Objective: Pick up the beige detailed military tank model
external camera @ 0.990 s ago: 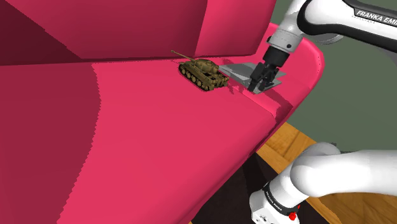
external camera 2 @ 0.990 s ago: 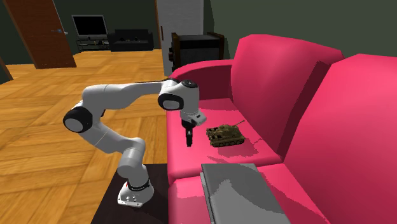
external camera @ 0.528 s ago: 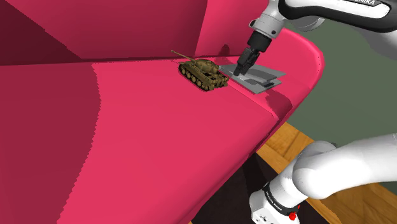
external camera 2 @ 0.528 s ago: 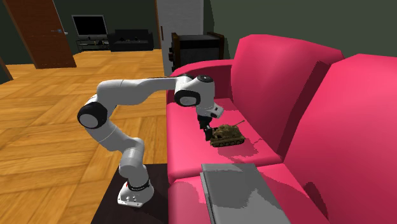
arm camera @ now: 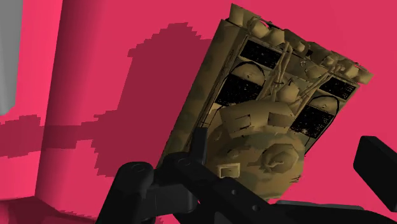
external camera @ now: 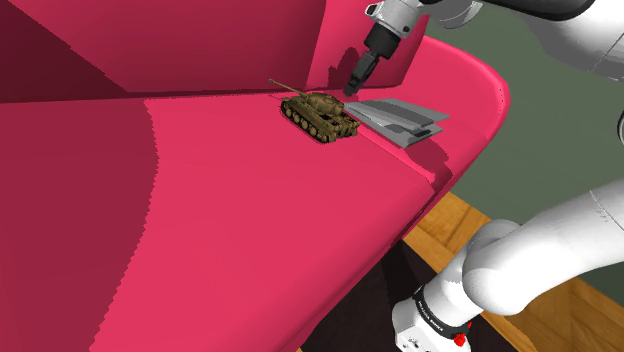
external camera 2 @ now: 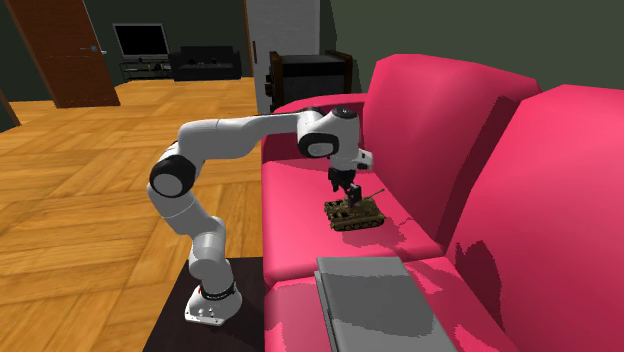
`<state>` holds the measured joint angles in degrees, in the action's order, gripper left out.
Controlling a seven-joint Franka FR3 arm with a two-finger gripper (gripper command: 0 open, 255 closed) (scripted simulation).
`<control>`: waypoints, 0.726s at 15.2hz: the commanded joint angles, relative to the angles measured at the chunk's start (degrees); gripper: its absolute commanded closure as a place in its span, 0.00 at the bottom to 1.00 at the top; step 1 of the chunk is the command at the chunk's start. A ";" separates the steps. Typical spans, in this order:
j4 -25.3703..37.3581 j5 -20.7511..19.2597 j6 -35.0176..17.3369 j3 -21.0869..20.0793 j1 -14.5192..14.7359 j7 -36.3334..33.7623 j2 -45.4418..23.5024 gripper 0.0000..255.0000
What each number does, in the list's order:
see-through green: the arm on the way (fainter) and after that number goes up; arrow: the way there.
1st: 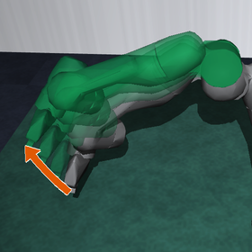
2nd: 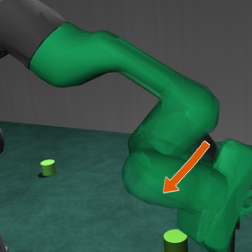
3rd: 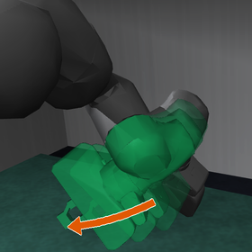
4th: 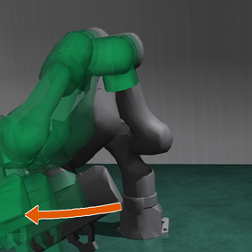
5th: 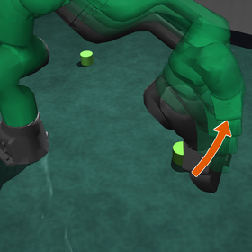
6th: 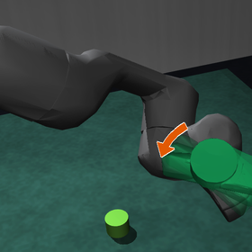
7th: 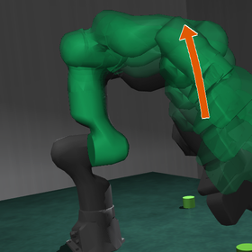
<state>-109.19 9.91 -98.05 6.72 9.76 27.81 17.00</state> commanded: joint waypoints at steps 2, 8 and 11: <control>-1.06 0.28 -2.01 0.12 0.16 1.24 -0.75 0.00; -5.03 0.37 -5.47 0.06 0.14 1.83 -0.29 0.00; -4.99 0.36 -5.35 0.07 0.13 1.81 -0.21 1.00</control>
<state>-114.05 10.27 -103.42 6.80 9.89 29.63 16.79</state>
